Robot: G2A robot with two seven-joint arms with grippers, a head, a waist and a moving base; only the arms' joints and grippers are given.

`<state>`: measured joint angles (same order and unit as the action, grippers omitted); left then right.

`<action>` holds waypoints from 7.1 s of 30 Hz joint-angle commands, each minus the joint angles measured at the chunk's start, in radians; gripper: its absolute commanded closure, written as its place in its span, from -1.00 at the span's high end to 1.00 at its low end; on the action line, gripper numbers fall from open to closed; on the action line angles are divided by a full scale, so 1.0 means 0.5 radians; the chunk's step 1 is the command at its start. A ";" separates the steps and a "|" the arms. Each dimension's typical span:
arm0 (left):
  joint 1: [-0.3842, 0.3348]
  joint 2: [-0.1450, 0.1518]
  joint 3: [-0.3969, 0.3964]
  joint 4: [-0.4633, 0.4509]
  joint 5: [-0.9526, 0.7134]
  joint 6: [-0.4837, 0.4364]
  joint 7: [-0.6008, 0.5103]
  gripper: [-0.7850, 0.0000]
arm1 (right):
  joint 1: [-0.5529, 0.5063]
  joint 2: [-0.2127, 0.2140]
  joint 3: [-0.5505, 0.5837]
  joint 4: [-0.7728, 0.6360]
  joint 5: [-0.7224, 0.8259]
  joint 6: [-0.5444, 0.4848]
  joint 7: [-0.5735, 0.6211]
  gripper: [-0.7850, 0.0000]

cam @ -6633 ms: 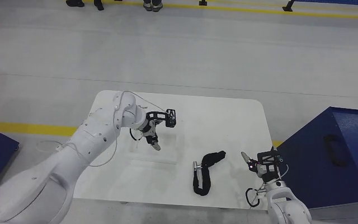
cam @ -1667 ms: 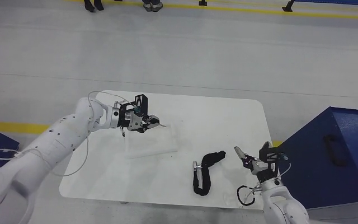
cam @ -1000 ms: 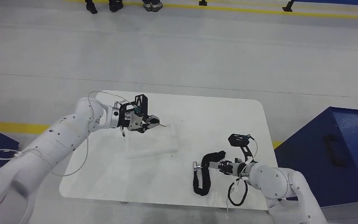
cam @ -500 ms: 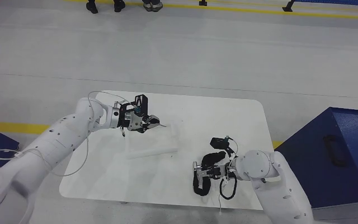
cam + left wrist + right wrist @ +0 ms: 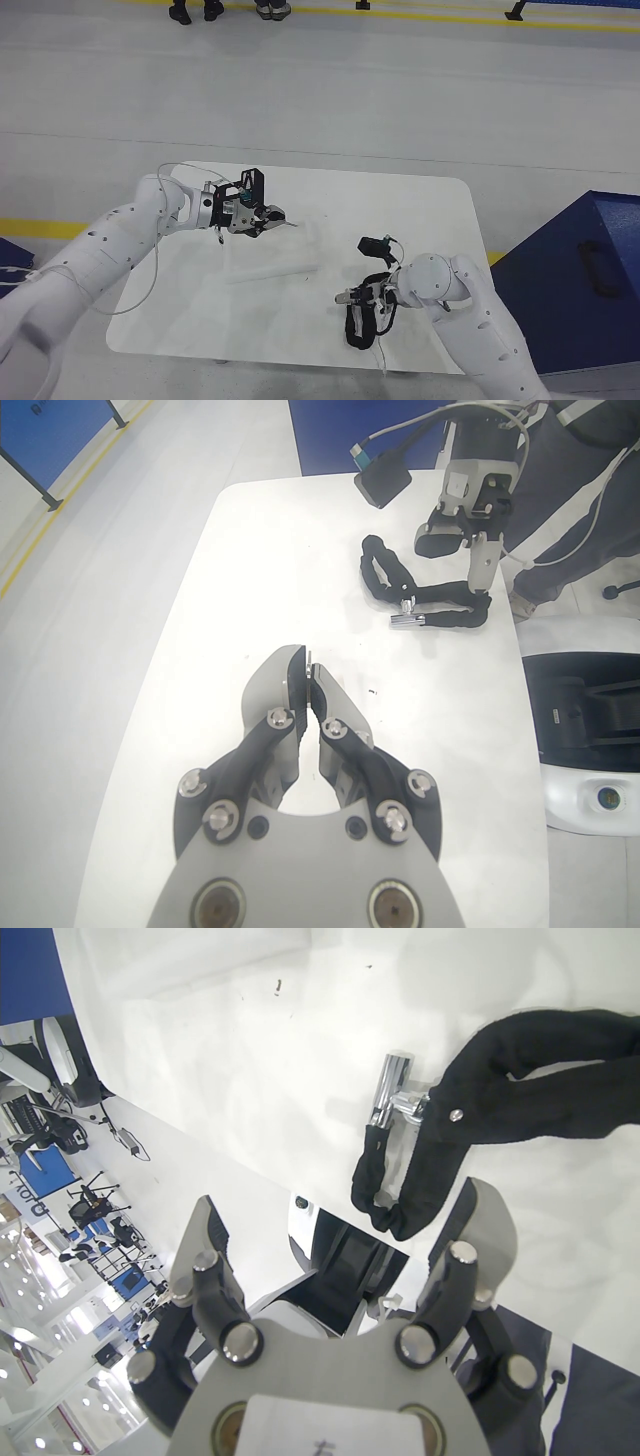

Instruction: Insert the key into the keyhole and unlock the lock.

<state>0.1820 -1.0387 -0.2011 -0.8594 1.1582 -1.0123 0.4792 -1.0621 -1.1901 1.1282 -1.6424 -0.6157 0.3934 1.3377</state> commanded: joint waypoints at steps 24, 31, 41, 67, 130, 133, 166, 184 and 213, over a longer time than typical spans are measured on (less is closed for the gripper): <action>0.000 0.000 0.000 0.000 0.000 0.000 0.000 -1.00 | 0.197 -0.120 -0.426 0.403 0.105 0.337 -0.418 0.47; 0.000 0.000 0.000 0.000 0.000 0.000 0.000 -1.00 | 0.243 -0.132 -0.466 0.481 0.067 0.392 -0.419 -0.05; 0.000 0.000 0.000 0.000 0.000 0.000 0.000 -1.00 | 0.315 -0.148 -0.496 0.622 0.065 0.468 -0.377 -1.00; 0.000 0.000 0.000 0.000 0.000 0.000 0.000 -1.00 | 0.040 0.076 0.439 1.013 1.627 -1.376 0.376 -1.00; 0.000 0.000 0.000 0.000 0.000 0.000 0.000 -1.00 | -0.858 0.249 0.879 -0.392 -0.705 -2.302 -1.122 1.00; 0.000 0.000 0.000 0.000 0.000 0.000 0.000 -1.00 | -0.765 0.247 0.747 -0.323 -0.830 -2.308 -1.101 1.00; 0.000 0.000 0.000 0.000 0.000 0.000 0.000 -1.00 | -0.343 0.176 0.079 0.228 -1.430 -1.945 -1.116 -0.76; 0.000 0.000 0.000 0.000 0.000 0.000 0.000 -1.00 | -0.431 0.206 0.169 0.189 -1.563 -1.863 -1.425 -1.00; 0.000 0.000 0.000 0.000 0.000 0.000 0.000 -1.00 | -1.128 0.251 0.424 -0.393 -2.695 -0.598 -2.802 -1.00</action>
<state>0.1820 -1.0387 -0.2011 -0.8594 1.1582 -1.0123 0.4792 -1.6093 -1.0646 1.3408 -1.8275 -1.9254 0.0541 -0.0490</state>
